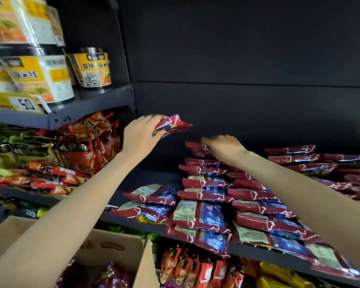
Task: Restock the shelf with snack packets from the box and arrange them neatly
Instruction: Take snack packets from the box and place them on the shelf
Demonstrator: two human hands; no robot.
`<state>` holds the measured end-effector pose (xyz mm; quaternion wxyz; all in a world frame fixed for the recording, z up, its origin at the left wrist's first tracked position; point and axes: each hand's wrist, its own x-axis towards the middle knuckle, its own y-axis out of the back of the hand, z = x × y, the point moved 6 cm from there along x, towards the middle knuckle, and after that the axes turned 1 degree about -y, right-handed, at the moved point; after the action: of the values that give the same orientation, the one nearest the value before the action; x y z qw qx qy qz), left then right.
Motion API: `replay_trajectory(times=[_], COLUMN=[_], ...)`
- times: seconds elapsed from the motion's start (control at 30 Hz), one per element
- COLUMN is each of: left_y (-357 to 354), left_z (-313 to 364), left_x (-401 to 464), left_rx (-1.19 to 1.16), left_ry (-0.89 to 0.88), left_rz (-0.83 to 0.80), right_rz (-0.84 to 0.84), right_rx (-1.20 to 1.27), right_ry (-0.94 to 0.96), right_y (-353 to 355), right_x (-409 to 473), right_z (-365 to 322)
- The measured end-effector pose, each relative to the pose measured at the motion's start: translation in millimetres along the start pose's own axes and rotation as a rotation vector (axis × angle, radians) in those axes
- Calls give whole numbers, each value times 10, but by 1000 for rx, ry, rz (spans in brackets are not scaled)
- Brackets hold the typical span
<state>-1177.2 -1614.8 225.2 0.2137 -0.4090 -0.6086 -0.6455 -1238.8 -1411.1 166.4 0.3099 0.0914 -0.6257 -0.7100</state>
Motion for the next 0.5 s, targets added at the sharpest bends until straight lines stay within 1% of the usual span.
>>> replay_trajectory(times=[0.1, 0.17, 0.3, 0.37, 0.4, 0.43, 0.5], left_y=[-391, -632, -1158, -1301, -1357, -1424, -1564], left_z=[186, 331, 618, 732, 785, 831, 903], left_x=[216, 338, 454, 469, 459, 426, 310], left_rx=[-22, -70, -33, -45, -81, -146, -332], left_ry=[-100, -117, -91, -77, -73, -67, -13], left_rz=[-98, -179, -452, -510, -536, -595, -787], right_rz=[-188, -240, -271, -284, -284, -275, -243], right_rx=[124, 171, 226, 252, 264, 272, 277], right_ry=[19, 10, -16, -37, -55, -71, -97], right_y=[-242, -279, -245, -227, -219, -217, -203], right_x=[-49, -108, -194, -235, -256, -271, -304], right_z=[56, 113, 141, 126, 127, 129, 142])
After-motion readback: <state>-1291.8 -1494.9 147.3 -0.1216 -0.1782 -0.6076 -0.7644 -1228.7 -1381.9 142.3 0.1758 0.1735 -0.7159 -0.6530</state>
